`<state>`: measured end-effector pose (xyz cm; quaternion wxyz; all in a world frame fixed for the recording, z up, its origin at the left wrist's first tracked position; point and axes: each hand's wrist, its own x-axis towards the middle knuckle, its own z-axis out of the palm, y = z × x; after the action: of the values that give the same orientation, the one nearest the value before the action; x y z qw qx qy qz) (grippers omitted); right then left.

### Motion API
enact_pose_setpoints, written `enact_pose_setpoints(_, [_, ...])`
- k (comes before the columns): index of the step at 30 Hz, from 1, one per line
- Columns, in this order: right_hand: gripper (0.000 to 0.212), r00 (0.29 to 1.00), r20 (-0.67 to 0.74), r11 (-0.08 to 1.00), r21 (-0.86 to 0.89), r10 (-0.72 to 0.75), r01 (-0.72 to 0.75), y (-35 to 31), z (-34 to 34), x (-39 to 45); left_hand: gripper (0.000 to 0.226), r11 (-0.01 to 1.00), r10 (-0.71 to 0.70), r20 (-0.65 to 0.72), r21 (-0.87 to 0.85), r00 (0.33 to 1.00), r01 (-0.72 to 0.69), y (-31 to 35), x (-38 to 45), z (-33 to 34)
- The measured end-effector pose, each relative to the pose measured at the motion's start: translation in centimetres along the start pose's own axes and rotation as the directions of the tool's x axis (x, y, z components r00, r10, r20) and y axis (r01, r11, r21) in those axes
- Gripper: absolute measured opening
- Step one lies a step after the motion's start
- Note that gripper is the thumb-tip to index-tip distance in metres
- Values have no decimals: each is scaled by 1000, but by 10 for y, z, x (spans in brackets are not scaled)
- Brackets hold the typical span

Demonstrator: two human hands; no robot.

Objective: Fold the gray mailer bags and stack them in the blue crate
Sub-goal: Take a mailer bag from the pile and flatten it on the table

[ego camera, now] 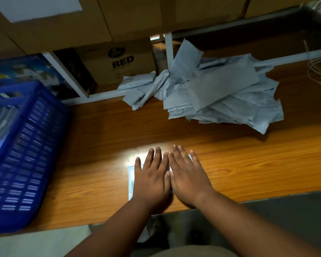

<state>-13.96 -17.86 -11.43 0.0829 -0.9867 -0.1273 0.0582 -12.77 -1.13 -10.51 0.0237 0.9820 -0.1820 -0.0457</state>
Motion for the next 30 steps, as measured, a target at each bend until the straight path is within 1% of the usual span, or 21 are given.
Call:
enact_pose_setpoints(7, [74, 1000, 18, 1000, -7, 5, -5, -1, 2, 1, 66, 1000, 18, -15, -18, 1000, -19, -10, -3, 5])
enact_pose_setpoints(9, [77, 999, 44, 1000, -3, 3, -3, -1, 1, 1, 68, 999, -20, -2, -34, 1000, 20, -21, -11, 4])
enact_pose_setpoints(12, [81, 997, 72, 1000, -2, 2, -2, 0, -3, 0, 74, 991, -100, 30, -91, 995, 102, -41, -27, -2])
enact_pose_setpoints(16, [86, 995, 100, 1000, 7, 0, -1, 0, -10, 0, 93, 995, -66, 147, -70, 987, 77, -58, -25, -19])
enact_pose_setpoints(18, [89, 992, 127, 999, 29, -20, 17, 2, -15, 1, 98, 997, -52, 141, -57, 989, 60, -59, -21, -33])
enact_pose_setpoints(20, [90, 988, 145, 997, 58, -60, 52, 5, -23, 5, 85, 998, -47, 126, -24, 991, 51, -59, -20, -48])
enact_pose_setpoints(22, [87, 978, 150, 988, 70, -147, 138, 6, -34, 10, 74, 998, -56, 172, -8, 983, 58, -57, -19, -64])
enact_pose_setpoints(24, [83, 955, 150, 966, 64, -257, 250, 0, -50, 19, 61, 996, -71, 216, -37, 974, 81, -56, -18, -77])
enact_pose_setpoints(26, [81, 939, 166, 952, 101, -302, 289, -13, -67, 31, 46, 990, -84, 213, -96, 973, 106, -60, -16, -92])
enact_pose_setpoints(27, [77, 935, 169, 948, 125, -311, 293, -19, -74, 38, 40, 984, -93, 210, -130, 973, 122, -63, -15, -99])
enact_pose_setpoints(28, [68, 933, 163, 943, 147, -321, 299, -23, -82, 45, 35, 976, -108, 215, -162, 971, 144, -66, -15, -108])
enact_pose_setpoints(30, [43, 924, 140, 926, 181, -356, 330, -31, -98, 61, 32, 961, -148, 204, -202, 968, 189, -78, -20, -128])
